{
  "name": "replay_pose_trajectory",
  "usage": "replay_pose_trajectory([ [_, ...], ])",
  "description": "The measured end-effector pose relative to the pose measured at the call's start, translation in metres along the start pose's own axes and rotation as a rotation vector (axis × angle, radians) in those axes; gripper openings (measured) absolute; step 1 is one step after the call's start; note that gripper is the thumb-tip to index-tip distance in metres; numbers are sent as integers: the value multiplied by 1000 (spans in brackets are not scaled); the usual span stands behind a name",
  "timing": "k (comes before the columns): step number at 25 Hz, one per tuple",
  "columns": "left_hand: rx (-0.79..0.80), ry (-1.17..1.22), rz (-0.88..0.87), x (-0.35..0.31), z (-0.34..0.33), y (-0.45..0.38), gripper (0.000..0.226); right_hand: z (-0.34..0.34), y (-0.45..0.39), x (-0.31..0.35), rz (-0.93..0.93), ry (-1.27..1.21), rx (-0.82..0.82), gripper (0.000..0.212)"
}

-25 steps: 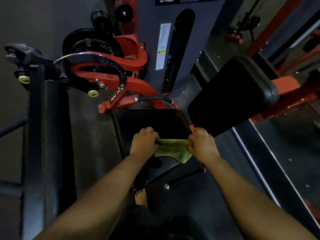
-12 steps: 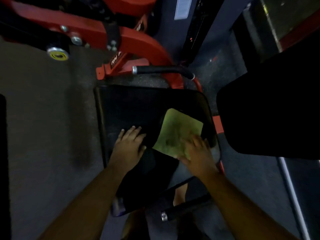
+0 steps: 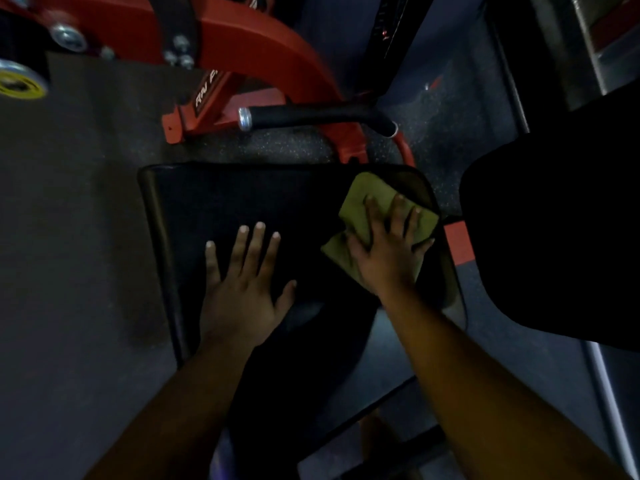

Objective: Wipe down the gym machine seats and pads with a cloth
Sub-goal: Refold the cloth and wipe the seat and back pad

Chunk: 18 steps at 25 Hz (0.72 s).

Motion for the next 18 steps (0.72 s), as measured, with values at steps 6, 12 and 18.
replay_pose_trajectory([
  [6,9,-38,-6,-1,0,-4,80,0,-18,60,161,-32,59,103],
  [12,1,-64,-25,0,-3,-3,81,16,-85,-15,-62,35,39,91],
  [18,38,-67,-26,-1,-2,-5,81,-7,48,-3,158,-97,-54,84],
])
Point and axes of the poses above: each hand's wrist, its own y-axis away from the middle knuckle, its own z-axis out of the back of the hand, x = y × z, the point moved 2 cm from there along -y, towards the middle knuckle, and after that the axes turned 9 degrees about -x, right-handed, at the moved point
